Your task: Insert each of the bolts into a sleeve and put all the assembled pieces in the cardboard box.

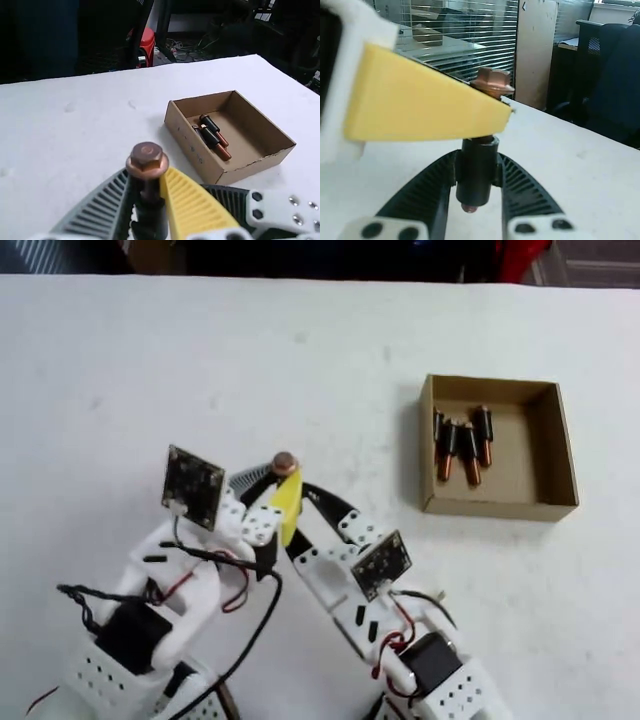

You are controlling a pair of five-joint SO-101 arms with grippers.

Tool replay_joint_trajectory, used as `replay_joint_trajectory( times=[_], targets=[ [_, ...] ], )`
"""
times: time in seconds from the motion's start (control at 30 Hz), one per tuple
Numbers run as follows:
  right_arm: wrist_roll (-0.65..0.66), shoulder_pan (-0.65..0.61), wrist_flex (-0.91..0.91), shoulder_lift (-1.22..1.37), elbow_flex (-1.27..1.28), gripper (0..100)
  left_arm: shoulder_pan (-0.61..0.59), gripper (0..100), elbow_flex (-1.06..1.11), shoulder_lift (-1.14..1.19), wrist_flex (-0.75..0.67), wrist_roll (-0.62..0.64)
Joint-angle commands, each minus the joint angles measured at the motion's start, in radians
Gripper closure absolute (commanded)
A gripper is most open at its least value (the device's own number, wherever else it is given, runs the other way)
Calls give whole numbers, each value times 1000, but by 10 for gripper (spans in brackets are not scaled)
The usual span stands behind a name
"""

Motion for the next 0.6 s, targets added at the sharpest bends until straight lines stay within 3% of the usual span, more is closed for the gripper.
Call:
replay_joint_trajectory(
  times=[0.0, 0.3, 0.57],
  targets=[
    [-3, -2, -4, -8, 8, 981, 4, 976, -2, 5, -28, -44],
    [-5, -1, -4, -8, 8, 981, 1, 972, -5, 33, -31, -48],
    [-5, 1, -2, -4, 8, 981, -4, 843, -2, 36, -26, -48]
  ],
)
